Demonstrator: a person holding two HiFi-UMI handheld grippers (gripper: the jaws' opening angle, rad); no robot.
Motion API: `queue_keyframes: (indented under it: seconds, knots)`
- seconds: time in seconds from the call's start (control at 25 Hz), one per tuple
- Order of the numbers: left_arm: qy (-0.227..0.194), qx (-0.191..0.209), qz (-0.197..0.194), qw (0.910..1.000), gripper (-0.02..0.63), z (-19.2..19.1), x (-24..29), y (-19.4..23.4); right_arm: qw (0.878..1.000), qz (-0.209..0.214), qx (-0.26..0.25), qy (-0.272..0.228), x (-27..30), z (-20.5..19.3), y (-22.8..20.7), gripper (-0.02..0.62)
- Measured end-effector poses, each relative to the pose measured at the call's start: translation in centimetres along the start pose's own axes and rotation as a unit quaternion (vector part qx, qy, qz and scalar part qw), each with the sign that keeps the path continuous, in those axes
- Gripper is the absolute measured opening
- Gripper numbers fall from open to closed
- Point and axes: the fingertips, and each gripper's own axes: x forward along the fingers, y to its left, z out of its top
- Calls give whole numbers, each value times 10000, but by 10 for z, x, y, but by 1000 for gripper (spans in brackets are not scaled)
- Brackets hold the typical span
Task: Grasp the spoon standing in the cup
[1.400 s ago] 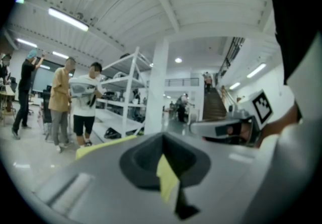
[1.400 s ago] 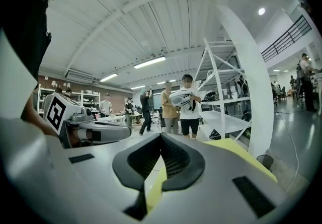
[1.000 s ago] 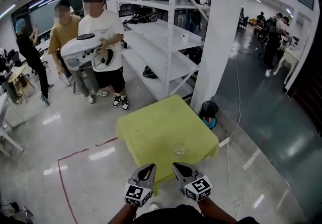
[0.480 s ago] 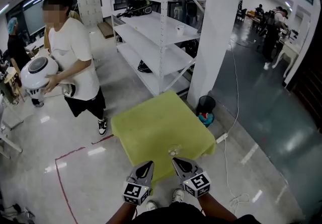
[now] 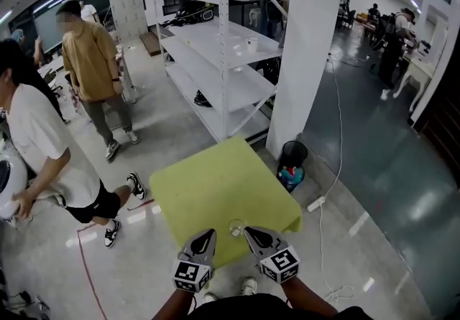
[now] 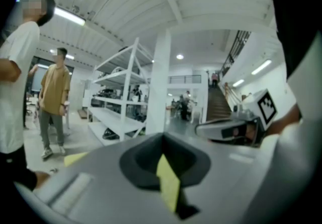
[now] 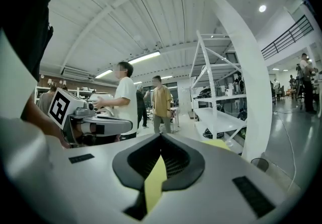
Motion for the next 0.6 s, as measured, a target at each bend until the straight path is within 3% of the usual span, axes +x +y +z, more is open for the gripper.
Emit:
queue_keyframes:
  seconds: [0.24, 0.4, 0.6]
  knots:
    - [-93, -5, 220, 9997, 5, 9, 32, -11, 9999, 55, 79, 56, -7, -9, -43, 6]
    - [193, 116, 343, 9992, 5, -7, 38, -11, 9997, 144, 145, 94, -9, -17, -57, 6]
    - [465, -52, 399, 9981, 5, -23, 38, -13, 9992, 265, 197, 216, -8, -31, -56, 6]
